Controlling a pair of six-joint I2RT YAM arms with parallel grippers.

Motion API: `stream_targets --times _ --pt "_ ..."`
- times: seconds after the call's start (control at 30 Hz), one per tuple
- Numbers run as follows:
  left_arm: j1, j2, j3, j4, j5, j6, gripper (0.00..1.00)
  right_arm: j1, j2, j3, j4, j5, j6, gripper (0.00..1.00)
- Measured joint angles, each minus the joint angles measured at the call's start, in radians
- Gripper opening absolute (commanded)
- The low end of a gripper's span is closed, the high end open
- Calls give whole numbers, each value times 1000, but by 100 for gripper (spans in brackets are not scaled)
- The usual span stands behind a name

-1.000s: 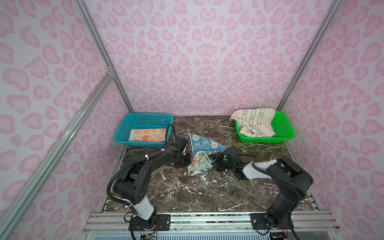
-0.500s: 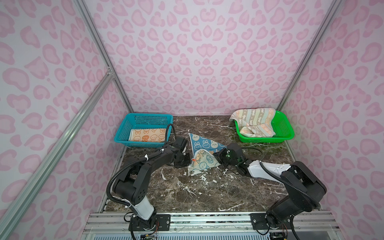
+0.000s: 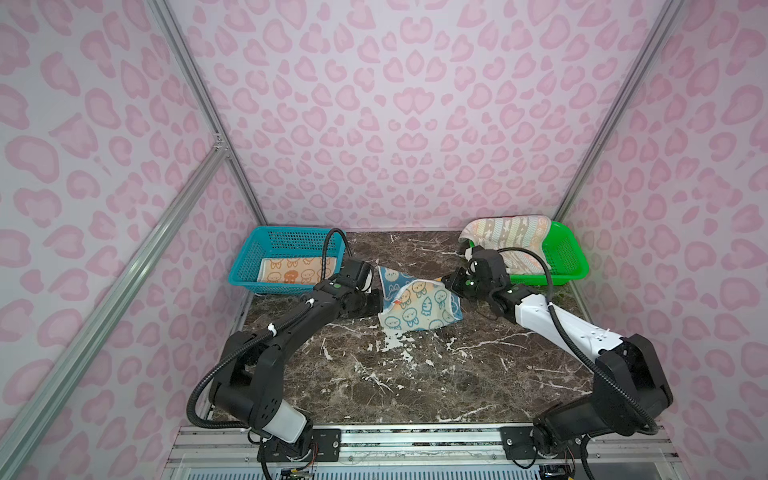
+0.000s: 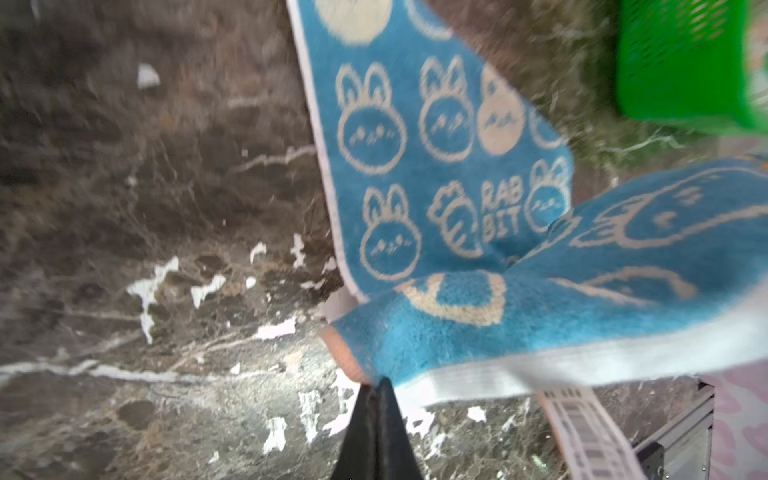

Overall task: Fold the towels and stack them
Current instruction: 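Lift the blue towel with both grippers, spreading its edge between them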

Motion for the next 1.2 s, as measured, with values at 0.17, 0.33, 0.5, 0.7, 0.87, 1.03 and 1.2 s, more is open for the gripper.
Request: stream_targets --times 0.17,0.33,0.5,0.7,0.87,1.03,1.2 --pt "39 -22 236 -37 6 100 4 -86 10 233 -182 -57 -213 0" --pt "50 -84 421 -54 34 211 4 -95 -18 482 -320 -95 -404 0" --pt "48 -226 457 -88 117 316 3 -95 -159 515 -390 -137 -513 0" --pt "42 -420 460 -95 225 381 3 -48 -331 528 -448 -174 -580 0" --pt "39 -480 458 -87 283 360 3 -26 -431 499 -435 -178 -574 0" --pt "37 -489 437 -61 287 295 3 -25 -493 429 -391 -160 -528 0" --pt "37 -453 381 -16 261 257 3 -91 -420 416 -364 -157 -468 0"
